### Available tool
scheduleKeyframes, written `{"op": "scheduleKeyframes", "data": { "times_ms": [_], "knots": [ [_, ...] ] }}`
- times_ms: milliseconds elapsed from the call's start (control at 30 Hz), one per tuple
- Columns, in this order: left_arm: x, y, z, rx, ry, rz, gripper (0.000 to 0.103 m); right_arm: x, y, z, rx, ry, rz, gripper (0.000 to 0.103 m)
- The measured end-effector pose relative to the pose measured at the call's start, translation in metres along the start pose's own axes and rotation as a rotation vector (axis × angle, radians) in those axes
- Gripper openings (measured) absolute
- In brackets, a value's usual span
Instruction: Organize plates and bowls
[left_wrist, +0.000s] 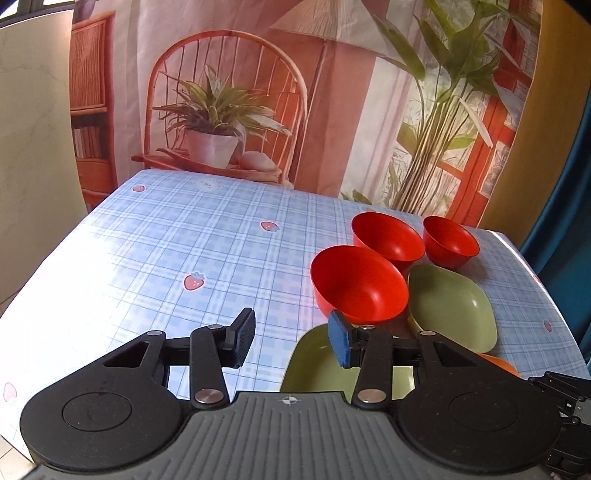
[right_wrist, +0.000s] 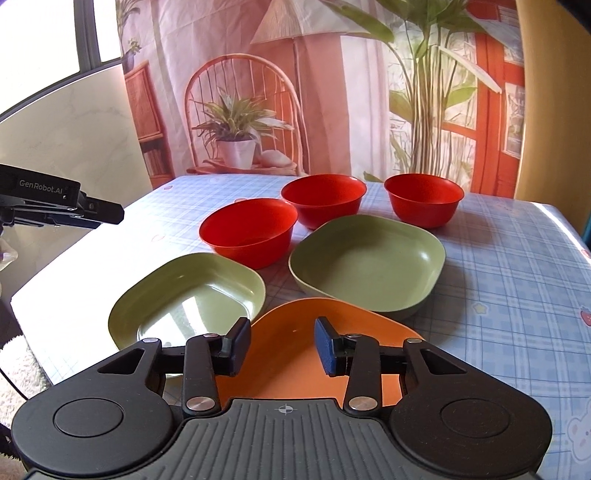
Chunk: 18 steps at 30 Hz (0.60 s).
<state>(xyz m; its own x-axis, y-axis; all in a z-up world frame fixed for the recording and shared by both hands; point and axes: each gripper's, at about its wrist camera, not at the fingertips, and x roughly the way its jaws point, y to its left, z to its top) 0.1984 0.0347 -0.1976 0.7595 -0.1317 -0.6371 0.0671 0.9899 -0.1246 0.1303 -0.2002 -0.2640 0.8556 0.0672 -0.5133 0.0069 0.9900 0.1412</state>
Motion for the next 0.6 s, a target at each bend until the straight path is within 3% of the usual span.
{"op": "scheduleKeyframes", "data": {
  "times_ms": [100, 300, 600],
  "knots": [
    [0.007, -0.001, -0.007, 0.020, 0.009, 0.013, 0.035, 0.002, 0.004, 0.001, -0.023, 0.014, 0.013, 0.029],
    [0.024, 0.005, -0.034, 0.008, 0.105, -0.039, 0.033, 0.011, 0.011, 0.004, -0.056, 0.048, 0.026, 0.026],
    [0.039, 0.029, -0.047, -0.064, 0.165, -0.031, 0.032, 0.026, 0.024, 0.009, -0.083, 0.091, 0.014, 0.026]
  ]
}}
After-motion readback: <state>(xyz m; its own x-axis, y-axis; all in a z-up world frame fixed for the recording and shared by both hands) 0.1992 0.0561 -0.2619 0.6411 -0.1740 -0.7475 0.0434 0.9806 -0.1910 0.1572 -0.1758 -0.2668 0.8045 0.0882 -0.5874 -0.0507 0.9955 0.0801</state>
